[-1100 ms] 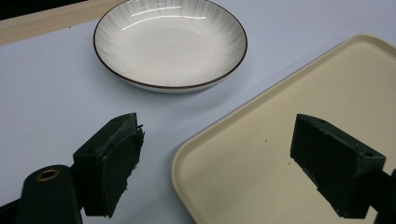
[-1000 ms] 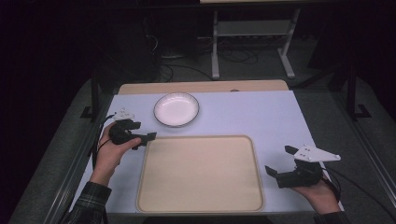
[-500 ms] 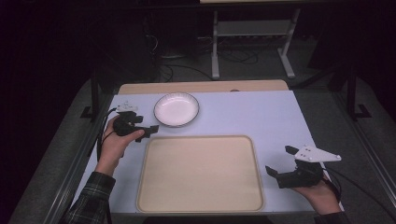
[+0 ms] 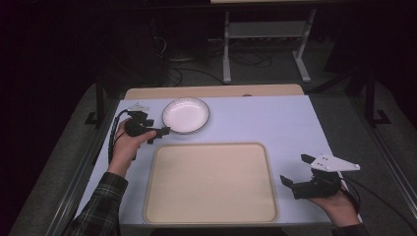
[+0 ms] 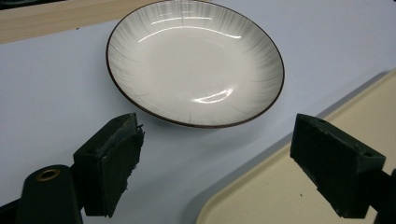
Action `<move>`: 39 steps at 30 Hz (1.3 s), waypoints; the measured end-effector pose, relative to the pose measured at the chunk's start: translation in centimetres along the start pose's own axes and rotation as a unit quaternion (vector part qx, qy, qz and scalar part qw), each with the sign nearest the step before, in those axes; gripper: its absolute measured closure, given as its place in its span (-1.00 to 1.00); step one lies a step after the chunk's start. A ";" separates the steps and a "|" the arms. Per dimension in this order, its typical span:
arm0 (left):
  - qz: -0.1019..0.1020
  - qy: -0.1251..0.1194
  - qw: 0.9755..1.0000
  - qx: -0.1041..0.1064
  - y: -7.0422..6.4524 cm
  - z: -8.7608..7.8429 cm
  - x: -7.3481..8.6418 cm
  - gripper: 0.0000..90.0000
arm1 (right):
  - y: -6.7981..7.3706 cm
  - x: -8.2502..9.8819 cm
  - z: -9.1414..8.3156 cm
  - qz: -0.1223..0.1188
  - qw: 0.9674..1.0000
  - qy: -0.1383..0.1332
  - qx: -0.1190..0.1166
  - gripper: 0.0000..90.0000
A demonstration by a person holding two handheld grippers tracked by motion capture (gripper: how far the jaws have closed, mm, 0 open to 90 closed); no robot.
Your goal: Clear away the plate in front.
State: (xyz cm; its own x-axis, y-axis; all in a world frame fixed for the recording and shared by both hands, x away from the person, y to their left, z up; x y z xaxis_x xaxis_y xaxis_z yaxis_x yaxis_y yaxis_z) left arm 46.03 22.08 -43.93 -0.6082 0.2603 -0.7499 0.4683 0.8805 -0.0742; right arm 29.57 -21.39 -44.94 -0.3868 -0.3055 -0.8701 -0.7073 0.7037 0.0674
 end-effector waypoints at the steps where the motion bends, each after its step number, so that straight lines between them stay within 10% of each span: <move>1: -0.001 0.000 1.000 -0.001 0.0 0.1 -0.1 -0.66 | 0.0 0.0 0.0 0.000 1.000 0.000 0.000 -1.00; 18: -0.047 0.010 0.999 -0.009 1.3 2.3 -1.0 -0.63 | -0.1 0.0 0.0 -0.001 1.000 0.000 0.000 -1.00; 39: -0.113 0.046 0.992 -0.039 2.2 5.4 0.1 -0.47 | 0.0 -0.1 -0.1 -0.001 1.000 -0.002 -0.002 -1.00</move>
State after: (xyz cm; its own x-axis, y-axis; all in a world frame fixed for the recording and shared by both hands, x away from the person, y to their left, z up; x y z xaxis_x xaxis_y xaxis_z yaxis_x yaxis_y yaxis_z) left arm 50.47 21.93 -47.73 -0.7500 0.0847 -0.6560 0.2642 0.9476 -0.1797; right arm 29.54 -21.46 -44.84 -0.3826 -0.3044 -0.8724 -0.7106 0.7003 0.0673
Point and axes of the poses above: each handheld gripper's, and its own axes: z roughly forward along the jaws, x roughly out of its underside, y roughly to its left, the point moved 8 cm from there along z, roughly forward along the jaws, and after that the axes turned 7 degrees about -x, right-handed, at the moved point
